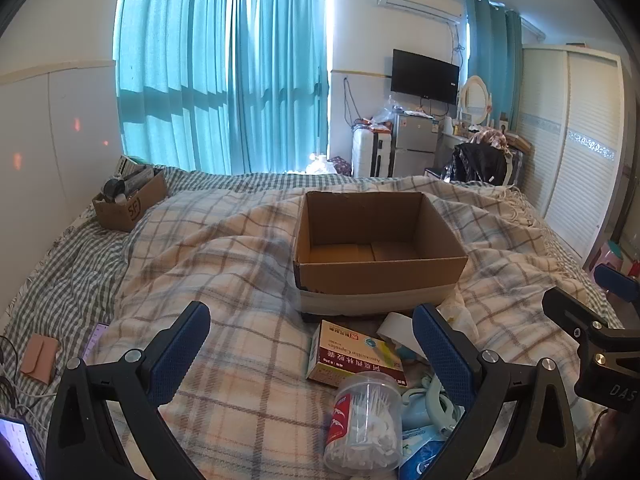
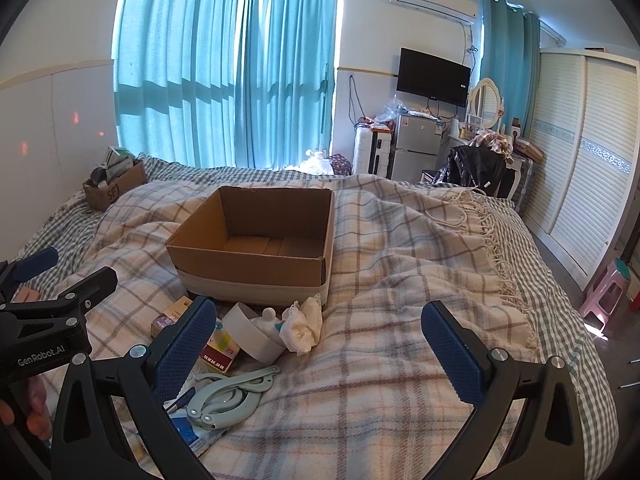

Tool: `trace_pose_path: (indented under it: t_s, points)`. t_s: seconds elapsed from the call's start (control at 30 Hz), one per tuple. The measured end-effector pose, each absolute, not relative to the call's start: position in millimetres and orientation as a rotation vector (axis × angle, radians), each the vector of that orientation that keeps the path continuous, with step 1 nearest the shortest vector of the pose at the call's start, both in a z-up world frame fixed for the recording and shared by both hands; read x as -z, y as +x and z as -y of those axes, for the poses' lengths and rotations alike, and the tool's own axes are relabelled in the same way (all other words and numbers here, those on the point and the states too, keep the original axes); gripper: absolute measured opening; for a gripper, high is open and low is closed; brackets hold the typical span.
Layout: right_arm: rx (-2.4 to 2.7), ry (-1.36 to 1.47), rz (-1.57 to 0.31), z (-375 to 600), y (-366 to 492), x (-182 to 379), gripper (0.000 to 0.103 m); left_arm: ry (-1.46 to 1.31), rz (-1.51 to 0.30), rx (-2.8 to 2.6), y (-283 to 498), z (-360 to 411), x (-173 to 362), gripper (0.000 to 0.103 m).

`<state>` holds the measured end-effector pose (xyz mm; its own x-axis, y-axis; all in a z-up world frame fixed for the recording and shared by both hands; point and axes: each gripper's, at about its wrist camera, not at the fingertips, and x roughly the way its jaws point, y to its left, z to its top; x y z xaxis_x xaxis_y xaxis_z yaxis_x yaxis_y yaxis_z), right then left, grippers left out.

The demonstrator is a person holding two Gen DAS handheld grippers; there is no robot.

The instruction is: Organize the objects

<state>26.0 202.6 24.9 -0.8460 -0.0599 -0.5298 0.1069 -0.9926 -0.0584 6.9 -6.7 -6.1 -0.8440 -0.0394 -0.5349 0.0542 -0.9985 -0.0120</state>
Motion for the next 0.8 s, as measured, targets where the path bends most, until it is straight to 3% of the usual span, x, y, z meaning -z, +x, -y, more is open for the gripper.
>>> trace_pose_path:
  t_s: [0.8]
  points:
    - [2.919, 0.849, -0.13, -200.2, 23.7, -20.0, 0.103, 0.887, -0.031, 2.958, 2.9, 6.2, 9.5, 0.103]
